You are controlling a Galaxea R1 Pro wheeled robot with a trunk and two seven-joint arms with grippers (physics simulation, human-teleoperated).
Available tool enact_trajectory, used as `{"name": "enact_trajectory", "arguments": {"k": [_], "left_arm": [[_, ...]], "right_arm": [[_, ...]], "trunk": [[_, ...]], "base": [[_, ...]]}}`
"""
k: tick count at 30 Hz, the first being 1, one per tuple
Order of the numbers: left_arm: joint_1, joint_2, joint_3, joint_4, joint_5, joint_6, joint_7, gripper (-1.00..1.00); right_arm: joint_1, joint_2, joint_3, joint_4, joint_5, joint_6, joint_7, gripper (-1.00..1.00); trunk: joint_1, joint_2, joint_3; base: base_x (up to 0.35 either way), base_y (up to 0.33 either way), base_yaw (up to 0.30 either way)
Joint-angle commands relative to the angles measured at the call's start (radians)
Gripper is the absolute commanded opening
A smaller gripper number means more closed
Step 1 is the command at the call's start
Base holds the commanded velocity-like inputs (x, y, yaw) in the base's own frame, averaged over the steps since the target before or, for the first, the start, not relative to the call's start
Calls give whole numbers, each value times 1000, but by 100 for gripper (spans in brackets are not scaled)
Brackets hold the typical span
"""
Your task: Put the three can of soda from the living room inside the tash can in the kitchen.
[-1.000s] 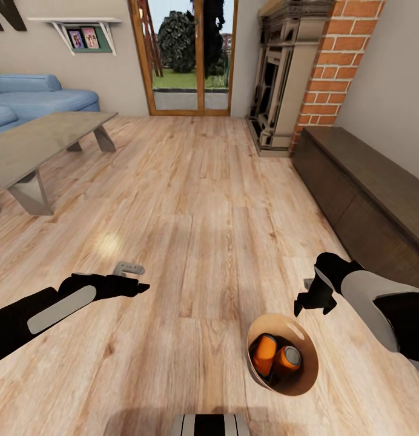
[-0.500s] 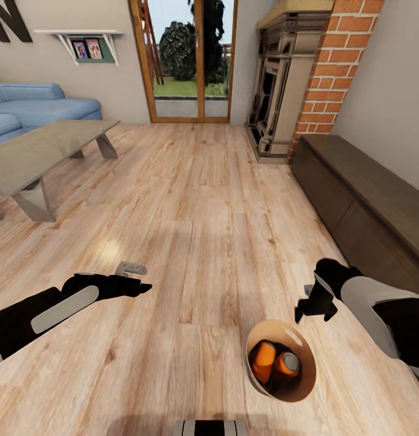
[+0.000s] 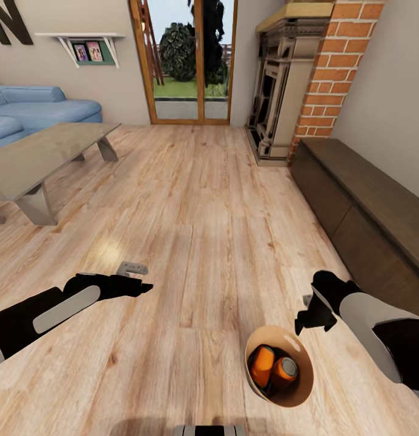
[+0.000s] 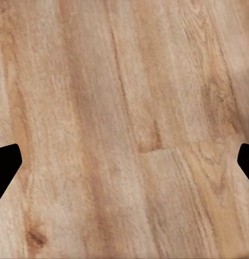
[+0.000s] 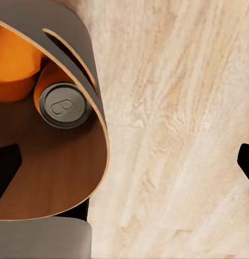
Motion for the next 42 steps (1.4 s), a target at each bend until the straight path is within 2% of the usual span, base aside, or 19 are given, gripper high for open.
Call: {"name": "enact_trajectory", "arguments": {"k": [1, 2, 5, 10, 14, 24, 28, 34, 42], "left_arm": [[0, 0, 0, 0, 0, 0, 0, 100], [0, -1, 0, 0, -1, 0, 1, 100], [0, -2, 0, 1, -1, -1, 2, 100], [4, -2, 0, 1, -1, -1, 6, 100], [16, -3, 0, 0, -1, -2, 6, 100], [22, -10, 0, 22, 0, -2, 6, 100], [25, -21, 0, 57, -1, -7, 4, 100], [88, -28, 0, 106, -3, -59, 2, 100], [154, -30, -1, 198, -4, -156, 0, 100]], "right_arm": [[12, 0, 0, -18, 0, 0, -2, 100], [38, -1, -1, -56, 0, 0, -12, 100], [65, -1, -1, -94, 1, 0, -27, 100], [134, 1, -4, -223, 1, 0, -55, 100], [177, 1, -7, -276, 0, 0, -61, 100], [242, 0, -8, -335, 0, 0, -65, 100], [308, 0, -9, -426, 0, 0, -67, 100], [404, -1, -11, -534, 1, 0, -89, 100], [499, -8, -14, -577, 0, 0, -169, 100]], "trunk": [[-4, 7, 3], [-8, 14, 6], [-19, 35, 16], [-38, 70, 31], [-54, 98, 44], [-92, 168, 75], [-107, 196, 88], [-130, 238, 107], [-161, 294, 132]], "base": [[0, 0, 0], [0, 0, 0], [0, 0, 0], [0, 0, 0], [0, 0, 0], [0, 0, 0], [0, 0, 0], [0, 0, 0], [0, 0, 0]]}}
